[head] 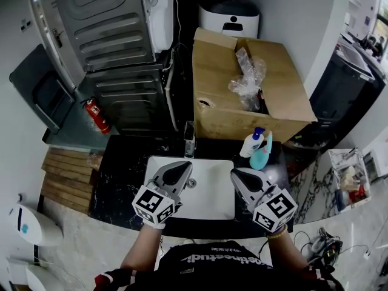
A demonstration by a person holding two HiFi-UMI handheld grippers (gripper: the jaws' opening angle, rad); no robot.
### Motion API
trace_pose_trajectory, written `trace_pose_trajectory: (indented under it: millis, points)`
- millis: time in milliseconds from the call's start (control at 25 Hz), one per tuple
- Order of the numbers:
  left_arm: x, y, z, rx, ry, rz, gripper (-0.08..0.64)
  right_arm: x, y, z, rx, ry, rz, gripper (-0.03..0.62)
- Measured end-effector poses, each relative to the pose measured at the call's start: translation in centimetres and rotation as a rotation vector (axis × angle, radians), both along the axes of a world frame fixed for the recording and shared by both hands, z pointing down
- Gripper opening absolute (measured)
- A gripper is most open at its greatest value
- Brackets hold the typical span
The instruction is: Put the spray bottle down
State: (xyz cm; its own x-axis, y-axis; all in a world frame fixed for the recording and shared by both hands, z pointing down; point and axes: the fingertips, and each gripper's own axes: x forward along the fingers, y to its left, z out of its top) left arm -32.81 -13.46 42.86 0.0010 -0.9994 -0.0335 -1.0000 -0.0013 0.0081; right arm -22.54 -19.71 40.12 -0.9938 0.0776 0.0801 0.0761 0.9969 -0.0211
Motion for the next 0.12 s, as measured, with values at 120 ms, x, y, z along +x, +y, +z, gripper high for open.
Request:
trace_pose_trajectory:
  millis: [120]
  points:
    - [-0.02,-0.20,0.05,0.001,-0.001,0.001,0.014,0.05,-0.23,0.10,0.000,0.002,0.004,0.038]
